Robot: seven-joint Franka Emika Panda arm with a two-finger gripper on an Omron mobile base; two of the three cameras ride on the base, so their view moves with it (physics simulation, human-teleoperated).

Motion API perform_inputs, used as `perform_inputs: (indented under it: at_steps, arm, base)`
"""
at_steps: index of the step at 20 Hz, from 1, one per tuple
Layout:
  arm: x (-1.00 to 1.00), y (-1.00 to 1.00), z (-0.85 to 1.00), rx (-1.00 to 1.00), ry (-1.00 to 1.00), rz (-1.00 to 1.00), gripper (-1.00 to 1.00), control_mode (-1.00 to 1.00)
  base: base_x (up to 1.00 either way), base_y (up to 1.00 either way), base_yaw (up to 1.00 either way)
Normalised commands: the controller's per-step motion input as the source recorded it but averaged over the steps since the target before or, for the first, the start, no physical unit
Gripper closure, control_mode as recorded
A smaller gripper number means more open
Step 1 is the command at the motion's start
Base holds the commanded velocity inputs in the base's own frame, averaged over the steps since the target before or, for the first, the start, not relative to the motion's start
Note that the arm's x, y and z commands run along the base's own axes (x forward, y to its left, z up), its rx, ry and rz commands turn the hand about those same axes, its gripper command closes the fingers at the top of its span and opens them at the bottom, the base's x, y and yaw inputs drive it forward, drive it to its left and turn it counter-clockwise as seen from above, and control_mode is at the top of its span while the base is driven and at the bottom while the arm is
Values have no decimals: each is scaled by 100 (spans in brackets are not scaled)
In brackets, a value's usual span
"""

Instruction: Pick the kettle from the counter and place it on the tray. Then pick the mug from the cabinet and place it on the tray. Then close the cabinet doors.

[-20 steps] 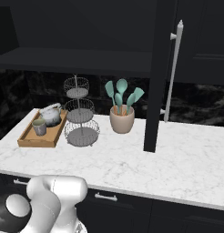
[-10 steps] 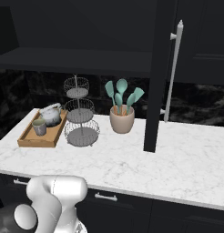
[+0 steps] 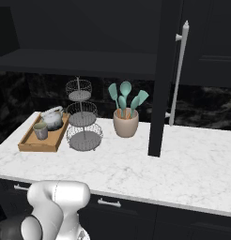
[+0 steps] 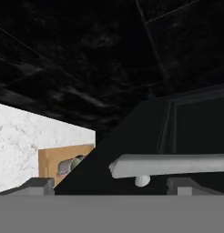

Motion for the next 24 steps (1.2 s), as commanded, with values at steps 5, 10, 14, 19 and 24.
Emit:
perform_inputs:
  at_steps: [5,10,14,19,24]
  arm:
    - [64,-62,-2,0,11,-17,-100,-100]
    - [72,-59,-2,0,8,-15,-100,-100]
    - [80,-56,-3,0,6,-12,-100,-100]
    - [91,-49,-8,0,3,-4,-100,-100]
    - [88,-37,-10,1,0,0,-100,-100]
  base:
    - [0,0,0]
    - [0,0,0]
    - [0,0,0]
    - [0,0,0]
    - [0,0,0]
